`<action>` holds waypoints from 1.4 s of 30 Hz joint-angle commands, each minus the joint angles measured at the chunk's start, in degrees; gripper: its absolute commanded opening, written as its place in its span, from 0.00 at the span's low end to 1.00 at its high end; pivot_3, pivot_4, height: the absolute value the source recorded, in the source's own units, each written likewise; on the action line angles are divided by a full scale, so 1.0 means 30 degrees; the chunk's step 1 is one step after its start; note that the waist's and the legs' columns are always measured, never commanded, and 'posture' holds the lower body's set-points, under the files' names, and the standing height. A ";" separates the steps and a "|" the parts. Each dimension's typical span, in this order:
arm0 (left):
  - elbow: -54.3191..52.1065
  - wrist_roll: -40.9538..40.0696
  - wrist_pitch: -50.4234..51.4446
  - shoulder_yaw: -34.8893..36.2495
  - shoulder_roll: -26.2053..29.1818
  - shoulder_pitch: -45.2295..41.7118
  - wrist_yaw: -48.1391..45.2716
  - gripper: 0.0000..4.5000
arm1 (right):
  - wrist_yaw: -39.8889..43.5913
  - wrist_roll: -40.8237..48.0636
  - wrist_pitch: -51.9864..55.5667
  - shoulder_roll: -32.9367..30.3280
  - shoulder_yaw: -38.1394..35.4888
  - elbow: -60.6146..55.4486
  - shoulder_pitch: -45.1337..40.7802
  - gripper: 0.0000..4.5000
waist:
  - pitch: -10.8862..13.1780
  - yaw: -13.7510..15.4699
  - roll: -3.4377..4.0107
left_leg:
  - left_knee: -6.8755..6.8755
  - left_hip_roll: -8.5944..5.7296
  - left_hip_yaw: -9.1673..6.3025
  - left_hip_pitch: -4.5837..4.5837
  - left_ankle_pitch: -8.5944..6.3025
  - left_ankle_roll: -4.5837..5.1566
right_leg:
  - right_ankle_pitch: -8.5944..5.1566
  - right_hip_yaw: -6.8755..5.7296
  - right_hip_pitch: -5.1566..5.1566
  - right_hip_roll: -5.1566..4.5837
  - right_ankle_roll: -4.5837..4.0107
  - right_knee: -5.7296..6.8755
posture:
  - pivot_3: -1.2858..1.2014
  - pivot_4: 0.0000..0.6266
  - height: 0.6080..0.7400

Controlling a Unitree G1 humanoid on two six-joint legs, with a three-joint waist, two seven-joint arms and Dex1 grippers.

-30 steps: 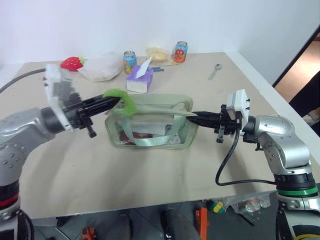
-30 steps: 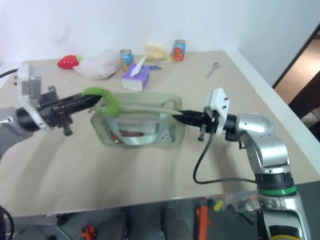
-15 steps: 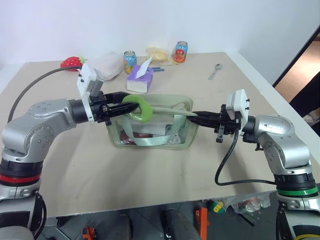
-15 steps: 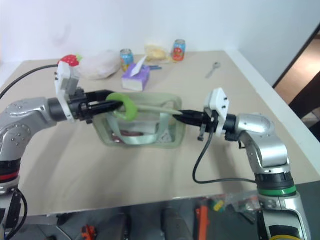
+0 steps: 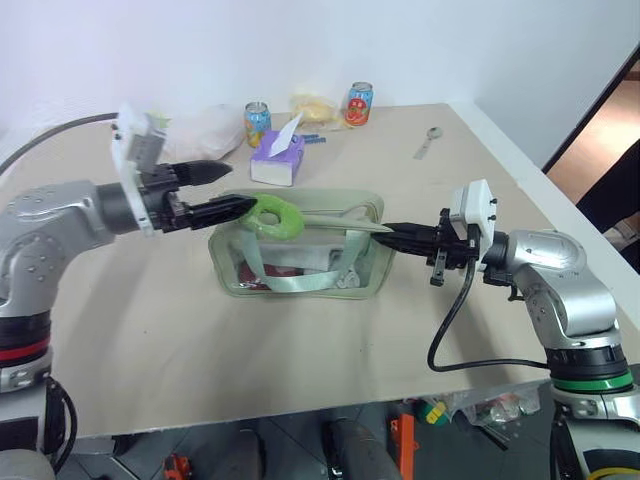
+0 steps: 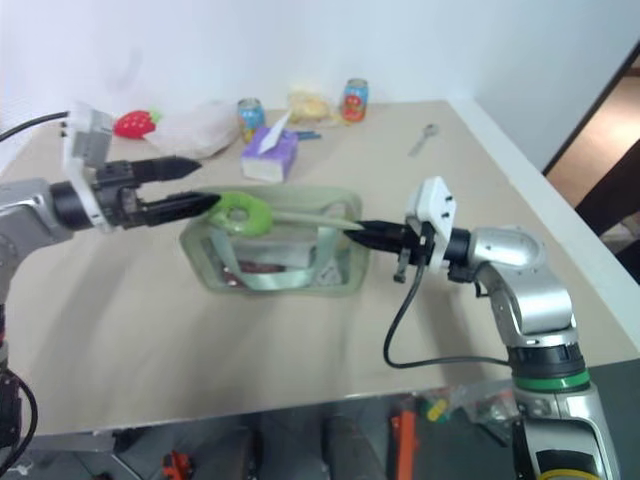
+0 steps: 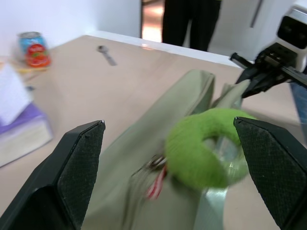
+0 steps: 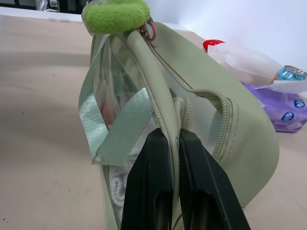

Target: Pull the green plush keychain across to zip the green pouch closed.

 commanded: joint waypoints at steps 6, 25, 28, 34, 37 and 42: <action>-0.4622 0.0462 -0.1257 0.3569 -0.0355 0.6087 0.1748 0.99 | 0.0398 0.0072 -0.0304 0.0043 0.0060 0.0436 -0.0733 0.00 | 0.0002 0.0024 -0.0010 | 0.0000 0.0005 0.0036 -0.0004 0.0000 -0.0001 | 0.0000 0.0027 -0.0008 -0.0006 -0.0003 0.0004 | 0.52 0.24 1.00; -0.4146 0.2948 -0.4561 0.0885 -0.3066 0.6562 0.3106 0.40 | 0.0406 0.0335 0.0553 -0.0260 0.0048 0.0367 -0.1015 0.00 | -0.0007 0.0076 -0.0037 | 0.0068 0.0030 0.0184 0.0026 0.0025 0.0033 | 0.0104 0.0142 -0.0012 0.0035 -0.0012 0.0002 | 0.52 0.24 1.00; -0.3791 0.3140 -0.4822 0.0504 -0.2941 0.6281 0.2724 0.40 | 0.0347 0.0774 0.1454 -0.0336 -0.0053 0.0172 -0.0980 0.00 | -0.0007 0.0077 -0.0037 | 0.0068 0.0030 0.0184 0.0027 0.0025 0.0033 | 0.0110 0.0143 -0.0014 0.0037 -0.0002 0.0003 | 0.52 0.24 1.00; -0.3634 0.2873 -0.4559 0.0092 -0.3126 0.6094 0.2431 0.18 | 0.0133 0.1467 0.2779 -0.0698 -0.0362 -0.0805 -0.1076 0.35 | -0.0007 0.0095 -0.0037 | 0.0069 0.0029 0.0194 0.0017 0.0025 0.0033 | 0.0106 0.0151 -0.0022 0.0037 -0.0007 0.0002 | 0.52 0.24 1.00; -0.3620 0.2807 -0.4529 0.0011 -0.3188 0.6038 0.2426 0.00 | -0.0303 0.1622 0.2944 -0.0933 -0.0814 -0.1380 -0.1484 0.58 | -0.0007 0.0117 -0.0038 | 0.0068 0.0029 0.0193 0.0002 0.0025 0.0033 | 0.0112 0.0151 -0.0029 0.0035 0.0007 -0.0002 | 0.52 0.24 1.00; -0.3472 0.2785 -0.4512 -0.0090 -0.3260 0.5893 0.2447 0.00 | -0.1060 0.2017 0.3684 -0.1407 -0.1097 -0.3005 -0.3684 0.95 | -0.0004 0.0112 -0.0032 | 0.0084 0.0023 0.0213 -0.0015 0.0025 0.0033 | 0.0123 0.0163 -0.0050 0.0031 0.0022 -0.0006 | 0.52 0.24 1.00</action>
